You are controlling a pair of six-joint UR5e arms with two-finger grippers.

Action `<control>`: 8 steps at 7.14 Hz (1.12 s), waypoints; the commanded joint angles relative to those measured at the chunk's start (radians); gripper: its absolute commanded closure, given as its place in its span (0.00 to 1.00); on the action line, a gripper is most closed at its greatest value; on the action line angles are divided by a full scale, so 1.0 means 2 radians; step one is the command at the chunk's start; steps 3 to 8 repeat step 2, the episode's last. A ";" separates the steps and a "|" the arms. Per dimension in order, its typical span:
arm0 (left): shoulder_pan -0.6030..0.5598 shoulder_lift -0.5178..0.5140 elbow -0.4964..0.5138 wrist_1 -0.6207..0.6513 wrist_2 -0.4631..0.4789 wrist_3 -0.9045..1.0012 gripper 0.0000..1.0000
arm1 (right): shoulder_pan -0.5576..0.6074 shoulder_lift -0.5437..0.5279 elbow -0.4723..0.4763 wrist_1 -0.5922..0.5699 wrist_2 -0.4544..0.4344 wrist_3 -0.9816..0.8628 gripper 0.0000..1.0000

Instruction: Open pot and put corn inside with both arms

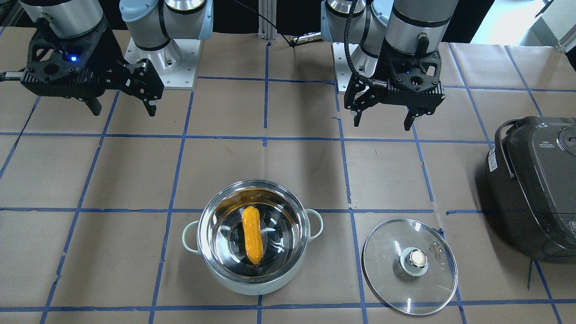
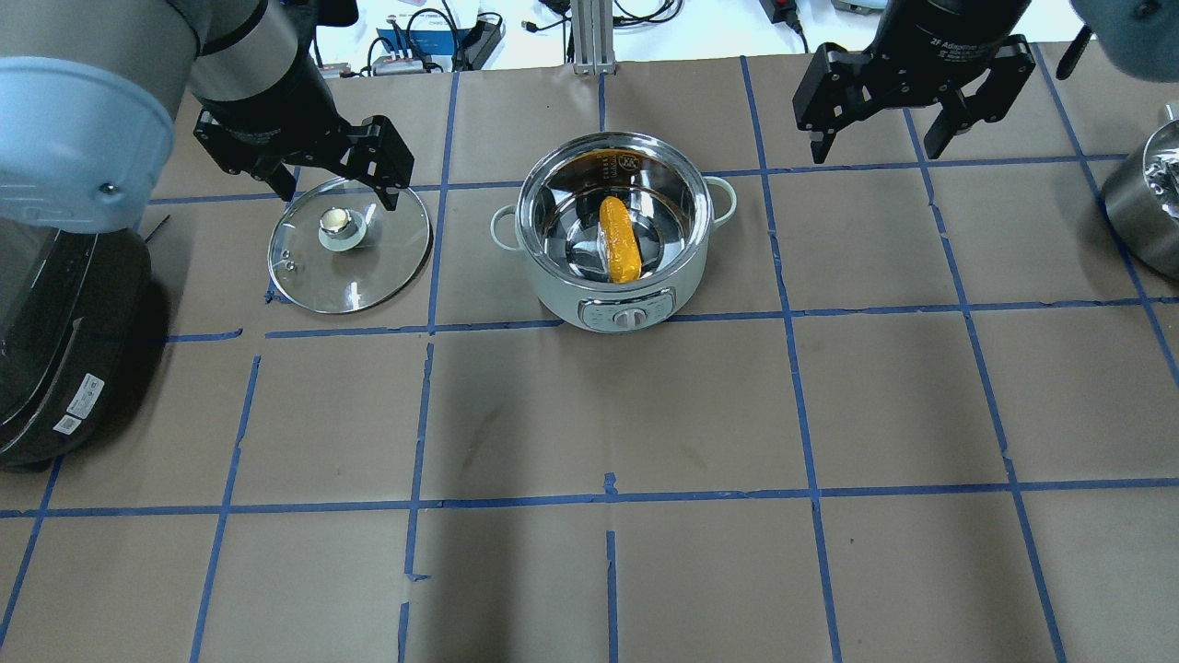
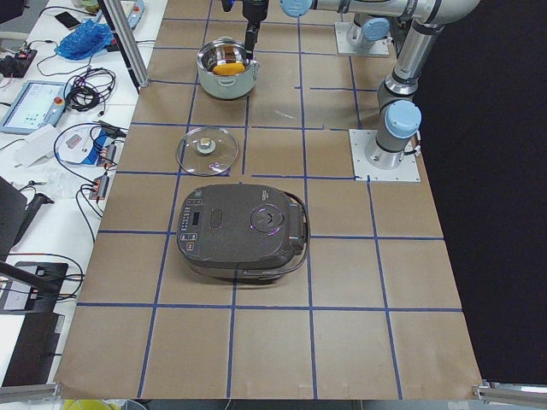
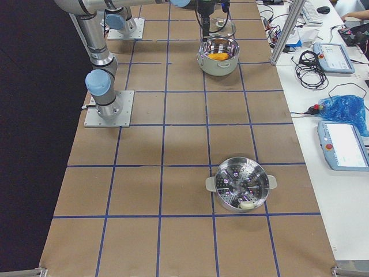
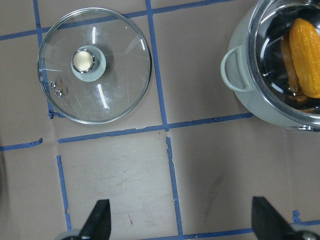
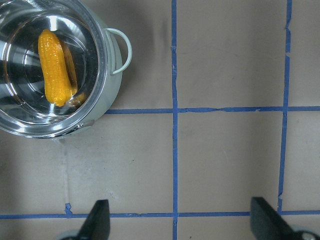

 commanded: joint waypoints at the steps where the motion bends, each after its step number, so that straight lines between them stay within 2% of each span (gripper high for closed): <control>1: 0.000 0.000 0.001 0.004 0.000 0.000 0.00 | -0.001 0.001 0.001 0.000 0.000 0.006 0.00; 8: 0.000 0.001 0.002 0.004 0.000 0.001 0.00 | 0.000 0.001 0.001 0.000 0.000 0.006 0.00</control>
